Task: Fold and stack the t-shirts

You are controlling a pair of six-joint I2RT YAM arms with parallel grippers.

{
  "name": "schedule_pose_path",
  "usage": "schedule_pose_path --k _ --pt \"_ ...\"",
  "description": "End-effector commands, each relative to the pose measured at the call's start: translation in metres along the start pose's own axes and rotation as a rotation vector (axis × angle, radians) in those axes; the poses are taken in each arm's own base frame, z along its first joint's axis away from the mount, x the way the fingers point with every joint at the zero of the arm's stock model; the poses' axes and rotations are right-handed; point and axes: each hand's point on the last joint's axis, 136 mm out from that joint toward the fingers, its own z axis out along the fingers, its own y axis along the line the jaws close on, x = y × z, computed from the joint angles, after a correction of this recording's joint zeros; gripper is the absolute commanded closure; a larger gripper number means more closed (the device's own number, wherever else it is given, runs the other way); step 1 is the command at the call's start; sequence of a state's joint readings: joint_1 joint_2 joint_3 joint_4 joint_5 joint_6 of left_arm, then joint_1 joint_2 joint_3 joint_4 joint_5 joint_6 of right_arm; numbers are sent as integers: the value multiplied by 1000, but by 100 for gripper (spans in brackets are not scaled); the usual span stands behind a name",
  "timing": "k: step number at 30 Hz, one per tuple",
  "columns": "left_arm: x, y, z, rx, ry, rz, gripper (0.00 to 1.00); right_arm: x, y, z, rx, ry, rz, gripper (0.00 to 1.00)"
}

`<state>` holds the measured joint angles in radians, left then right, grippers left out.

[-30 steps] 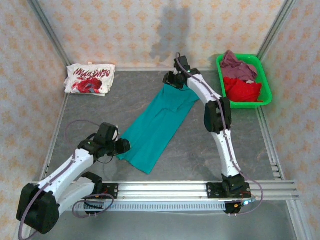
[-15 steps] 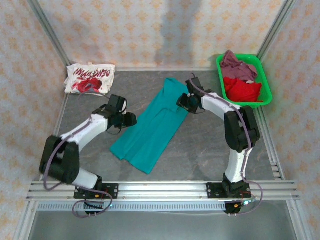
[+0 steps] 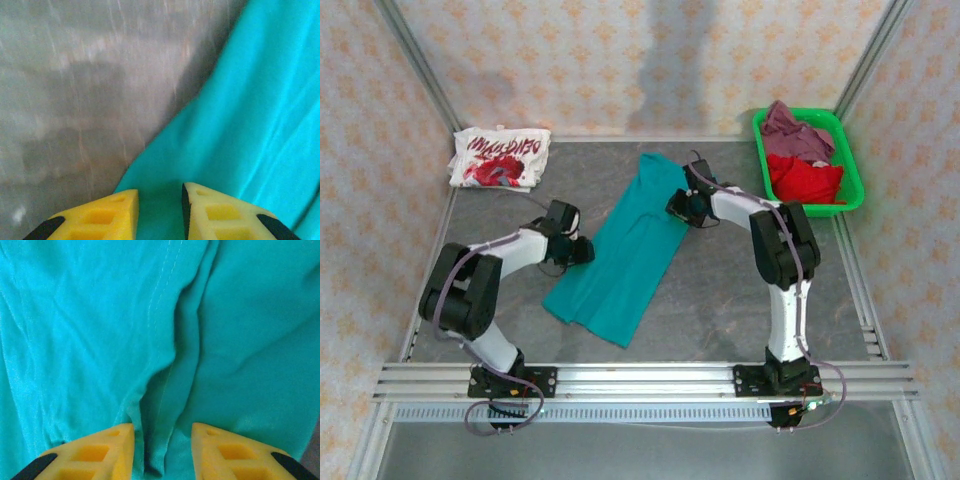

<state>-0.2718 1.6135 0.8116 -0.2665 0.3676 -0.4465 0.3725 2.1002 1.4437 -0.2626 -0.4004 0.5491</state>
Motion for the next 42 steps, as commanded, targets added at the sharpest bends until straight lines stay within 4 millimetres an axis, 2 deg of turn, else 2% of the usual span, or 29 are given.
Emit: schedule_pose_path --k 1,3,5,7,9,11,13,18,22,26,31,38,42 --pt "46 -7 2 15 69 -29 71 -7 -12 26 27 11 -49 65" --pt "68 -14 -1 26 84 -42 71 -14 -10 32 4 18 -55 65" --pt "80 -19 -5 35 83 -46 71 -21 -8 35 -12 13 -66 65" --pt "86 -24 -10 44 62 -44 70 -29 -7 36 -26 0 -70 65" --pt "81 -20 -17 14 25 -43 69 -33 -3 34 -40 -1 -64 65" --pt "69 -13 -28 -45 -29 -28 67 -36 1 27 -48 -8 -60 65" --pt "54 -20 -41 -44 -82 -6 66 -37 10 13 -77 -10 -53 64" --pt "2 -53 -74 28 -229 34 62 -38 35 -24 -166 -35 -42 61" --pt "-45 -84 -82 72 -274 80 62 -37 51 -39 -240 -18 -25 60" --pt "-84 -104 -74 100 -305 132 62 -35 56 -49 -266 -17 -8 61" --pt "-117 -110 -46 125 -292 139 66 -24 51 -53 -289 -19 17 63" --pt "-126 -114 14 130 -193 153 70 -11 37 -27 -257 38 17 71" --pt "-131 -113 40 116 -163 148 72 -10 30 -8 -234 55 25 76"
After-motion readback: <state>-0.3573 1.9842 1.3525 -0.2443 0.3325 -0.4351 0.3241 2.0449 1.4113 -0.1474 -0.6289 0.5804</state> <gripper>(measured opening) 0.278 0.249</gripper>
